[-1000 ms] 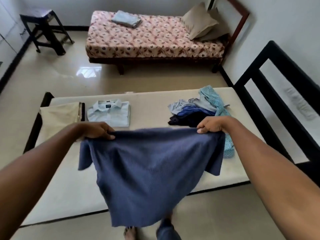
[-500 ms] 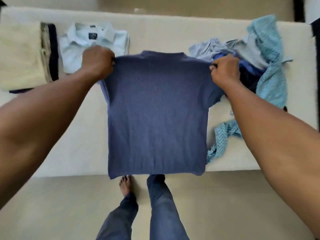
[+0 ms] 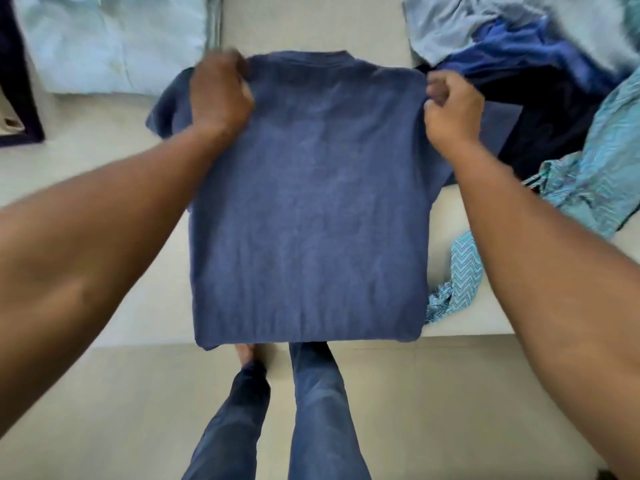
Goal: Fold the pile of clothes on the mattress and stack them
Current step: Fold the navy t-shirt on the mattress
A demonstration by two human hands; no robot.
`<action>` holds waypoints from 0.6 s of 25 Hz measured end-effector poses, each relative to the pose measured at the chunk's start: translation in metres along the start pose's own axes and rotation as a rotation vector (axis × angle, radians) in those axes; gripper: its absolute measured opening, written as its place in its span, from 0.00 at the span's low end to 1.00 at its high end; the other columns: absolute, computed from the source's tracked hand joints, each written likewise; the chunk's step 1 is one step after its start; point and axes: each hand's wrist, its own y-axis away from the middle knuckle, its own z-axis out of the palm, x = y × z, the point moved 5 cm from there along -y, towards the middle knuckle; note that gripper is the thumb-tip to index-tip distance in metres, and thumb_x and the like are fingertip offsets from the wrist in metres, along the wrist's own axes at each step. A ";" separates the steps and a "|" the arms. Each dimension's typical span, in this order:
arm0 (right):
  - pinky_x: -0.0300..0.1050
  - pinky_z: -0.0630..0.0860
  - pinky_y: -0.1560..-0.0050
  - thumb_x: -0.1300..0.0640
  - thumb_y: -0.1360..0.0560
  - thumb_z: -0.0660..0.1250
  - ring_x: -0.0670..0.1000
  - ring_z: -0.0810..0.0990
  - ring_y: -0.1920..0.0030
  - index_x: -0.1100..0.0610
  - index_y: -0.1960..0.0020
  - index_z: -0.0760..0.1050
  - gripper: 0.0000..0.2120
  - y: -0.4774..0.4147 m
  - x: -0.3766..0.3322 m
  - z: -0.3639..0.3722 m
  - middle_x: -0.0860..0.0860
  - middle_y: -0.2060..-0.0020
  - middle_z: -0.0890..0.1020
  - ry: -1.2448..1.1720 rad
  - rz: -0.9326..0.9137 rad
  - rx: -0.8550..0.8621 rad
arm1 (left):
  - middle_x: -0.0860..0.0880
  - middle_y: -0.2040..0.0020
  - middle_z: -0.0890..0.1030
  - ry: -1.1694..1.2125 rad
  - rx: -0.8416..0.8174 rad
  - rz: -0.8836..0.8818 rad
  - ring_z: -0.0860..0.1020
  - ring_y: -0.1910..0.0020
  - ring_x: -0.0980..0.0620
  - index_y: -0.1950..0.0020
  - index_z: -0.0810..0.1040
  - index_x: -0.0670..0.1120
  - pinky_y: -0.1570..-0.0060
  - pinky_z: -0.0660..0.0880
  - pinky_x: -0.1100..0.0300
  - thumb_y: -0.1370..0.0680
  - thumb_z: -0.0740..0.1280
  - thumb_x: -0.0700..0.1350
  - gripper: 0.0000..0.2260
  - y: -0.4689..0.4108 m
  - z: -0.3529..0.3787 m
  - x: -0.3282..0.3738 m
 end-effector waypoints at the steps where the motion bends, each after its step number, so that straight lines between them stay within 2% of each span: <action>1: 0.37 0.73 0.44 0.62 0.26 0.64 0.51 0.84 0.48 0.57 0.41 0.83 0.16 0.010 0.019 -0.007 0.54 0.49 0.87 -0.024 0.031 0.074 | 0.37 0.44 0.84 0.040 -0.095 0.097 0.81 0.44 0.36 0.42 0.84 0.42 0.43 0.75 0.48 0.23 0.60 0.41 0.16 0.011 0.020 0.012; 2: 0.39 0.74 0.45 0.62 0.26 0.65 0.54 0.84 0.47 0.59 0.44 0.84 0.14 0.020 0.041 -0.016 0.55 0.50 0.87 -0.036 0.122 0.136 | 0.37 0.45 0.84 0.038 -0.228 0.194 0.82 0.44 0.36 0.41 0.84 0.43 0.42 0.76 0.49 0.24 0.61 0.41 0.16 0.021 0.042 0.025; 4: 0.46 0.76 0.43 0.64 0.27 0.66 0.60 0.84 0.43 0.63 0.45 0.84 0.13 0.038 0.091 -0.030 0.59 0.47 0.87 -0.082 0.408 0.203 | 0.36 0.33 0.79 -0.088 -0.572 0.288 0.78 0.35 0.35 0.28 0.78 0.49 0.35 0.75 0.48 0.22 0.66 0.43 0.21 0.044 0.089 0.046; 5: 0.49 0.78 0.45 0.63 0.28 0.67 0.61 0.84 0.43 0.64 0.44 0.83 0.14 0.042 0.118 -0.034 0.60 0.46 0.86 -0.103 0.545 0.211 | 0.36 0.25 0.70 -0.175 -0.718 0.289 0.74 0.30 0.34 0.22 0.71 0.53 0.31 0.72 0.46 0.20 0.68 0.46 0.26 0.052 0.109 0.052; 7: 0.51 0.83 0.48 0.59 0.31 0.71 0.57 0.84 0.50 0.62 0.41 0.81 0.18 0.043 0.152 -0.032 0.55 0.48 0.86 -0.244 0.714 0.165 | 0.36 0.17 0.50 -0.299 -0.880 0.236 0.62 0.22 0.32 0.17 0.58 0.60 0.26 0.67 0.43 0.18 0.67 0.51 0.31 0.057 0.138 0.059; 8: 0.53 0.85 0.48 0.58 0.31 0.73 0.52 0.83 0.54 0.59 0.40 0.80 0.20 0.041 0.157 -0.028 0.51 0.50 0.84 -0.345 0.727 0.123 | 0.38 0.16 0.43 -0.337 -0.915 0.217 0.55 0.19 0.33 0.17 0.54 0.62 0.25 0.65 0.41 0.17 0.65 0.53 0.32 0.057 0.148 0.059; 10: 0.48 0.83 0.51 0.55 0.30 0.77 0.46 0.81 0.53 0.54 0.39 0.73 0.23 0.028 0.161 -0.021 0.45 0.49 0.82 -0.406 0.639 0.095 | 0.41 0.17 0.35 -0.376 -0.949 0.195 0.44 0.17 0.33 0.17 0.49 0.64 0.23 0.62 0.38 0.16 0.64 0.55 0.33 0.060 0.158 0.058; 12: 0.43 0.80 0.53 0.51 0.31 0.79 0.46 0.83 0.50 0.54 0.38 0.73 0.26 0.017 0.165 -0.015 0.45 0.46 0.82 -0.412 0.585 0.103 | 0.41 0.17 0.33 -0.358 -0.944 0.186 0.42 0.17 0.34 0.17 0.49 0.64 0.22 0.60 0.38 0.16 0.65 0.56 0.34 0.061 0.164 0.056; 15: 0.38 0.77 0.65 0.53 0.31 0.79 0.46 0.83 0.58 0.57 0.41 0.79 0.21 0.011 0.177 -0.013 0.47 0.52 0.84 -0.550 0.598 0.118 | 0.43 0.17 0.34 -0.293 -0.925 0.174 0.43 0.17 0.36 0.17 0.52 0.65 0.21 0.59 0.39 0.16 0.66 0.54 0.33 0.061 0.163 0.052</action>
